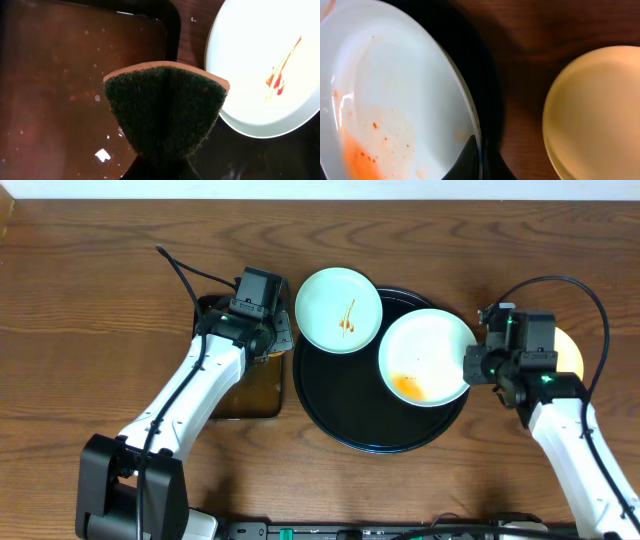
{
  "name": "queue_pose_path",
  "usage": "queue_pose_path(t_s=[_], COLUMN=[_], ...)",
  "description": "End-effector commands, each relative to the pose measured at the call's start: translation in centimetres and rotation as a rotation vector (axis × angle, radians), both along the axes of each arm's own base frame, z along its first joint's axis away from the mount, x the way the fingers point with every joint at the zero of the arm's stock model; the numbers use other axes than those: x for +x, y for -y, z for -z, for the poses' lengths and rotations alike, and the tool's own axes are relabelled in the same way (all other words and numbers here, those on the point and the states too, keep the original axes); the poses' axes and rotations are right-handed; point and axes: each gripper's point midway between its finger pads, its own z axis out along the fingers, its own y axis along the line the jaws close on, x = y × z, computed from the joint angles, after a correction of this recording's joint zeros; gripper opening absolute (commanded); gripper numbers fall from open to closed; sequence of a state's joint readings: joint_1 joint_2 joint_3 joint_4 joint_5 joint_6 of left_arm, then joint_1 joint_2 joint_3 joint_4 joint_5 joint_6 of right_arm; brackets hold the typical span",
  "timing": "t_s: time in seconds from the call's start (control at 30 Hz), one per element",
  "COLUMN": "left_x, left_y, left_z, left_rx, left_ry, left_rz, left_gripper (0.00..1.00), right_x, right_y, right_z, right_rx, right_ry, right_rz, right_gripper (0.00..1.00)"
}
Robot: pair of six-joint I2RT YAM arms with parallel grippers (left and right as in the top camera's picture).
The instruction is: Clean dirty plates on tray and stack at the side
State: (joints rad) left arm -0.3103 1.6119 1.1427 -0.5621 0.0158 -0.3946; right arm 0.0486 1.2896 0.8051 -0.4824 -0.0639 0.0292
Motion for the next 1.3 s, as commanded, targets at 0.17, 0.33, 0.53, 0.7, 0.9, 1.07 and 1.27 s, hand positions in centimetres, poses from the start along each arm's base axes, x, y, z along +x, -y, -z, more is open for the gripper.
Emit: queue_pose_path(t_s=[0.17,0.33,0.53,0.7,0.9,1.07,1.27], left_x=[-0.1,-0.1,-0.1,-0.1,-0.1,-0.1,-0.1], left_y=[-0.2,-0.2,-0.2,-0.2,-0.2,-0.2,-0.2], left_z=[-0.5,-0.5,-0.5,-0.5,-0.5,-0.5,-0.5], left_rx=[0.008,0.008,0.008,0.008,0.008,0.007,0.008], left_ry=[0.016,0.015,0.015,0.015,0.015,0.015,0.015], left_rz=[0.004,0.004,0.004,0.004,0.004,0.004,0.004], left_gripper=[0.08,0.08,0.08,0.08,0.08,0.08,0.08], right_x=[-2.0,-0.9,-1.6,-2.8,-1.4,-1.9,-1.3], right_y=[-2.1,-2.3,-3.4,-3.6,-3.6,-4.6,-2.1], right_z=[0.3,-0.3,0.7,2.6,2.3,2.2,2.3], right_rx=[-0.095,0.016,0.275,0.27,0.28,0.29,0.299], right_ry=[-0.079,-0.04,-0.139,-0.236,-0.186,-0.191,-0.187], right_rz=[-0.079,-0.04,0.001,-0.001,0.005,-0.088,0.041], right_gripper=[0.01,0.01,0.01,0.01,0.01,0.01,0.01])
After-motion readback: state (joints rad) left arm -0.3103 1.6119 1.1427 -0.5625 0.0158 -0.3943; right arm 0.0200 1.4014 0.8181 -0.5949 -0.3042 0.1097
